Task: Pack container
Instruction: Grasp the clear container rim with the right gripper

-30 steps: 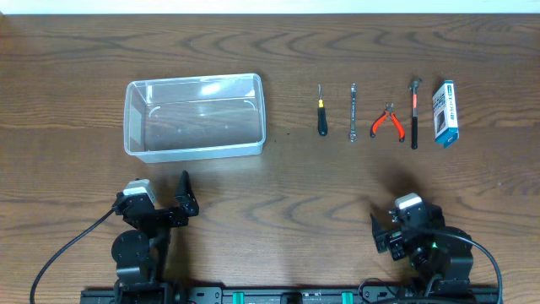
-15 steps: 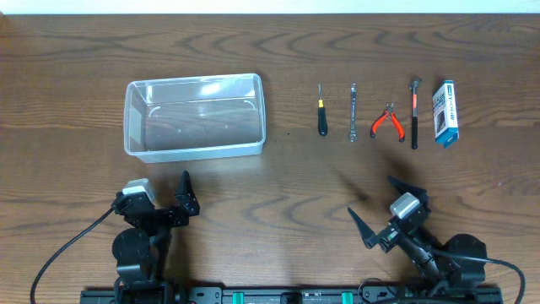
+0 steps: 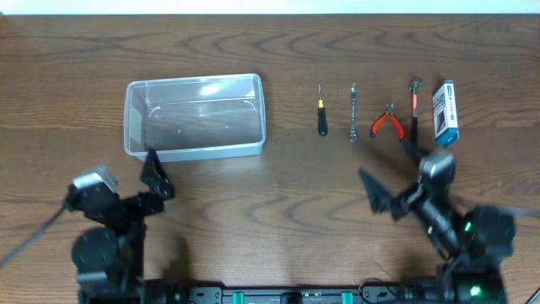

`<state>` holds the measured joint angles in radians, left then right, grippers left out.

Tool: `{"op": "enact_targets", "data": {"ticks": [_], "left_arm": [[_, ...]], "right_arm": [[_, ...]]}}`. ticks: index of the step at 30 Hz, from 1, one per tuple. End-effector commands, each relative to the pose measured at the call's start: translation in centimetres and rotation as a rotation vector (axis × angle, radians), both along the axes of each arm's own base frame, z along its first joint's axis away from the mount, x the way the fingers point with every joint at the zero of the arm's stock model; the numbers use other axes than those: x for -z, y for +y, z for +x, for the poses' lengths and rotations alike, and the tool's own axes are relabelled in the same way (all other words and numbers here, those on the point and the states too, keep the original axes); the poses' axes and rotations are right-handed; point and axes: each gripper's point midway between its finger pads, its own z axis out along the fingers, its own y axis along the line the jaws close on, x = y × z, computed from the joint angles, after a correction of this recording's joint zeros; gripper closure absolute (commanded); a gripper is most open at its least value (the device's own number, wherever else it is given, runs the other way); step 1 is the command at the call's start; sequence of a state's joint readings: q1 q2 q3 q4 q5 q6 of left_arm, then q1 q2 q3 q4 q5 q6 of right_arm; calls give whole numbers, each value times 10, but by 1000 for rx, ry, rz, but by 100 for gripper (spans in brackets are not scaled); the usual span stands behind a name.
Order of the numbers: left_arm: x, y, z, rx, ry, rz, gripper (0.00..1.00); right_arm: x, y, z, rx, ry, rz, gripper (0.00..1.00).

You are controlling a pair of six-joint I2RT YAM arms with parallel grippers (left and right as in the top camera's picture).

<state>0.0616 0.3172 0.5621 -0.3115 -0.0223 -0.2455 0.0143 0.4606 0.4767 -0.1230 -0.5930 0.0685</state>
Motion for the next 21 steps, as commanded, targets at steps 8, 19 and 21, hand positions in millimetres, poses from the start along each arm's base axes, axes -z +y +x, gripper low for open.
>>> {"op": "enact_targets", "data": {"ticks": [8, 19, 21], "left_arm": [[-59, 65, 49, -207, 213, 207, 2], [-17, 177, 50, -486, 436, 107, 2], [-2, 186, 46, -507, 489, 85, 2]], "right_arm": [[-94, 18, 85, -40, 239, -70, 1], [-84, 100, 140, -212, 414, 42, 1], [-63, 107, 155, -124, 474, 33, 1]]}}
